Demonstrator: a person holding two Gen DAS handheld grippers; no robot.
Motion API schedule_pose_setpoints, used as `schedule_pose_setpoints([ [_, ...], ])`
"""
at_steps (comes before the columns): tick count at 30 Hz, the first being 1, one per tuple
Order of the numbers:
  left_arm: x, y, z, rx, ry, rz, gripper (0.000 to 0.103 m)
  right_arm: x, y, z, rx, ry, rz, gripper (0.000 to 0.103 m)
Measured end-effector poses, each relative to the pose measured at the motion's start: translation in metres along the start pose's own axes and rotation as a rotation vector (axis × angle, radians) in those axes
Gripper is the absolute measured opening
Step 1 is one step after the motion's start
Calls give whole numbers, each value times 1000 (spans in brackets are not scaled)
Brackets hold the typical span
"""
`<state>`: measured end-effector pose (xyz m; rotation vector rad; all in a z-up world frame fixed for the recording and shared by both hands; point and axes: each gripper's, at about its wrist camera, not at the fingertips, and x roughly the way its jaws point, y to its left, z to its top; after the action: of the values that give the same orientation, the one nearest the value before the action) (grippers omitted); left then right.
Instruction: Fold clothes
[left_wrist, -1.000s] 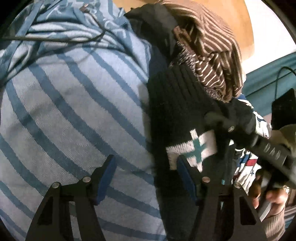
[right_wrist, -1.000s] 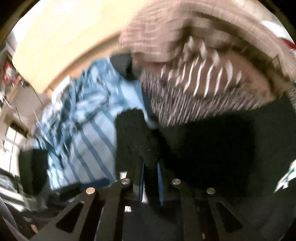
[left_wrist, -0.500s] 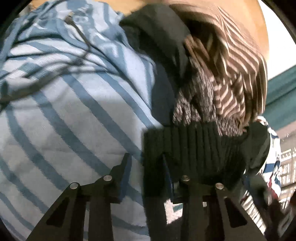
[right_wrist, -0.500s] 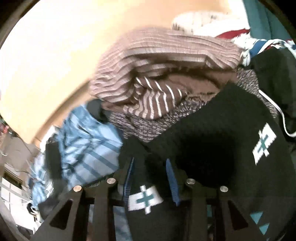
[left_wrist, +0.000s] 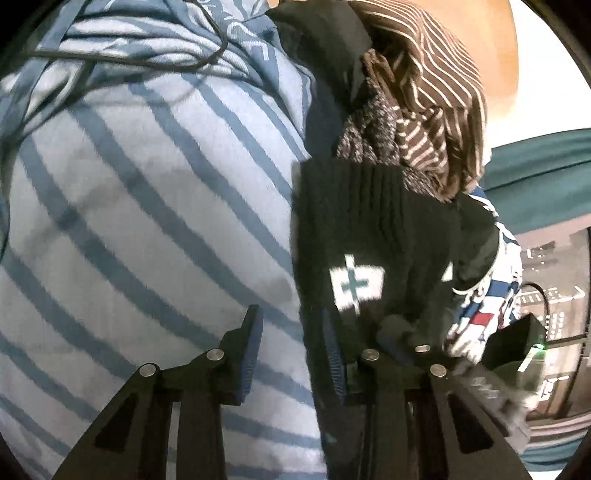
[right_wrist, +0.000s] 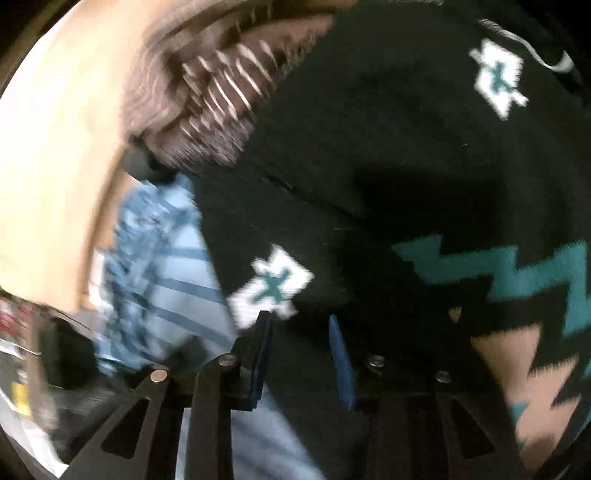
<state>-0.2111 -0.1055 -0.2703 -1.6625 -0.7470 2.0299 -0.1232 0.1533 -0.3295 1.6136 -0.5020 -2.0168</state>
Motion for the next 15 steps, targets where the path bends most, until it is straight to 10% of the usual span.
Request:
schedule_pose_setpoints([
  [6,13,-24,-19,23,73,-72,35,-103,-49,-15,155,-261,-44,43],
  [11,13,-55,-49,14,89,-139,69,-195,-136,-40,385,-405,-168,47],
  [15,23,-77,-69,-91,100,-142,69,-245,-174,-41,420,-402,-426,62],
])
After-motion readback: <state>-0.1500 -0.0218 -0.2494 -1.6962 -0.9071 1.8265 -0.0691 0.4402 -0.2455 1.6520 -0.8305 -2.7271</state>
